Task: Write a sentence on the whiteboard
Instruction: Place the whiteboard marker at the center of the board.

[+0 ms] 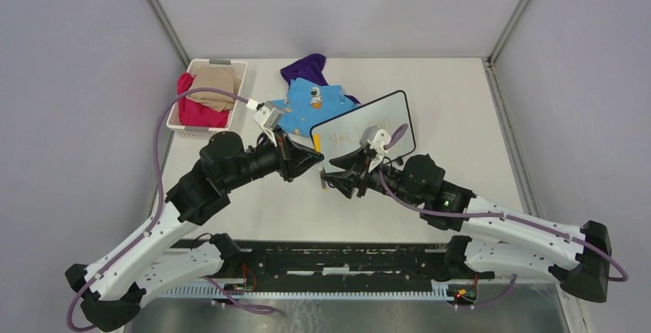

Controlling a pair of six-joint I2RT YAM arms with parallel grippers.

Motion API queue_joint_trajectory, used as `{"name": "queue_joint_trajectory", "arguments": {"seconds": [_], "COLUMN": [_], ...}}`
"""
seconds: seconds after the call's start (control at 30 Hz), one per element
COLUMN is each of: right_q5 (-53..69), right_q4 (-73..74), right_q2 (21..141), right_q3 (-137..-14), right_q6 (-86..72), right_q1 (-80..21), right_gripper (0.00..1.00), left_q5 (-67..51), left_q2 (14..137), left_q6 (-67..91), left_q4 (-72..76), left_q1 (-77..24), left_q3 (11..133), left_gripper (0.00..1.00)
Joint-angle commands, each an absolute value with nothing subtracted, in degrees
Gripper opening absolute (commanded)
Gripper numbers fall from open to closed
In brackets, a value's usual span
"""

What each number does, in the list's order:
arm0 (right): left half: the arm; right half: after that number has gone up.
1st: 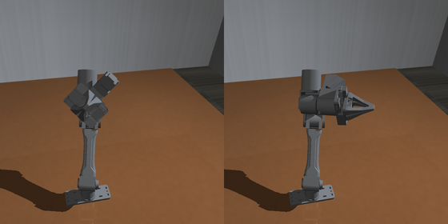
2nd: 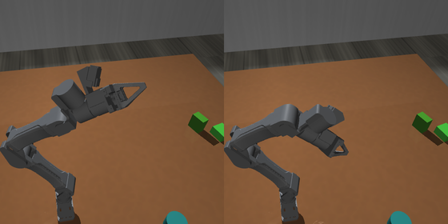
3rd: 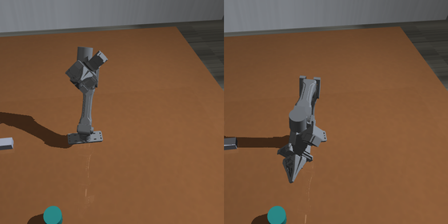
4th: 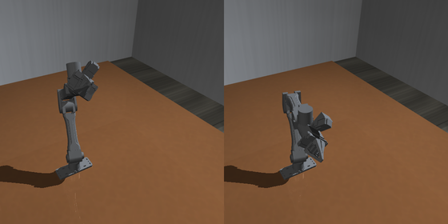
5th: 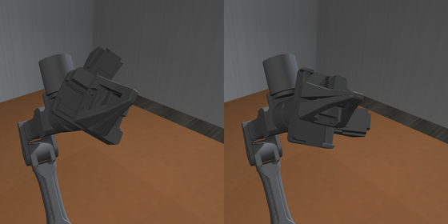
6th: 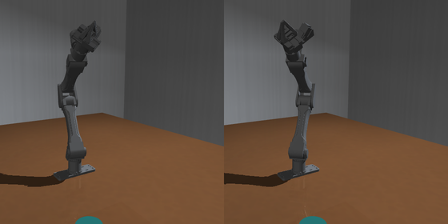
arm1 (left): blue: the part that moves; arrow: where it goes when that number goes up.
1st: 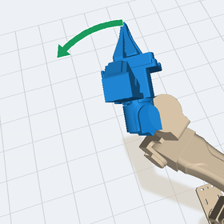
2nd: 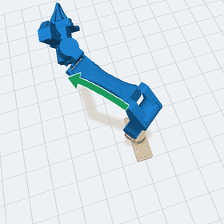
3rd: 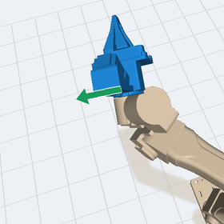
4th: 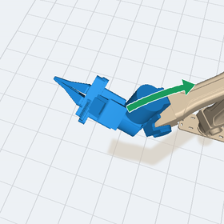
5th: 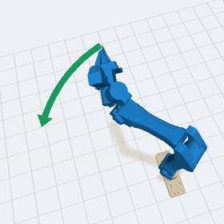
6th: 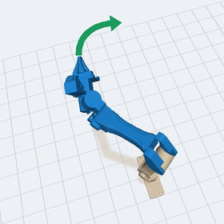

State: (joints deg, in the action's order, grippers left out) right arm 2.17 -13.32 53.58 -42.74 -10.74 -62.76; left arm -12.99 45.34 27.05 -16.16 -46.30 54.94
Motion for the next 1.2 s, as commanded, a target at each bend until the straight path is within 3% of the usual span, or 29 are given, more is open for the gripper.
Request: {"name": "queue_joint_trajectory", "arguments": {"seconds": [0.0, 0.17, 0.3, 0.47, 0.6, 0.8, 0.9, 1.0, 1.07, 1.17], "right_q5": [7.0, 9.9, 10.8, 11.9, 11.3, 10.7, 10.6, 10.7, 10.4, 7.8], "right_q4": [-16.3, -19.7, -21.1, -22.0, -22.4, -23.3, -23.3, -23.1, -22.3, -18.1], "right_q2": [55.6, 56.7, 57.3, 57.8, 57.8, 57.9, 57.9, 57.8, 57.5, 56.0], "right_q3": [-43.8, -42.7, -42.2, -42.1, -42.0, -41.9, -41.8, -41.5, -41.5, -42.1], "right_q6": [-14.4, -17.2, -18.5, -18.6, -17.8, -17.3, -17.2, -16.9, -16.3, -12.7], "right_q1": [-61.9, -61.2, -60.6, -60.3, -60.3, -60.3, -60.3, -60.3, -60.2, -60.3], "right_gripper": [0.47, 0.43, 0.30, 0.09, 0.00, 0.00, 0.00, 0.00, 0.12, 0.45], "left_q5": [-13.0, -13.0, -13.0, -13.2, -14.1, -16.3, -16.3, -14.9, -12.1, -3.9], "left_q2": [44.3, 44.0, 43.7, 43.2, 43.5, 44.1, 43.8, 43.5, 43.4, 43.9], "left_q6": [24.2, 24.7, 25.2, 26.8, 27.7, 29.4, 29.8, 29.9, 29.7, 28.7], "left_q4": [-12.7, -12.7, -12.5, -11.6, -11.3, -10.7, -10.5, -10.7, -12.1, -17.1], "left_q1": [-46.3, -46.3, -46.3, -46.3, -46.3, -46.2, -46.3, -46.3, -46.3, -46.2], "left_q3": [54.7, 54.1, 53.7, 52.9, 52.6, 51.2, 50.4, 50.2, 50.5, 52.0], "left_gripper": [0.02, 0.02, 0.02, 0.20, 0.30, 0.32, 0.21, 0.02, 0.02, 0.02]}}
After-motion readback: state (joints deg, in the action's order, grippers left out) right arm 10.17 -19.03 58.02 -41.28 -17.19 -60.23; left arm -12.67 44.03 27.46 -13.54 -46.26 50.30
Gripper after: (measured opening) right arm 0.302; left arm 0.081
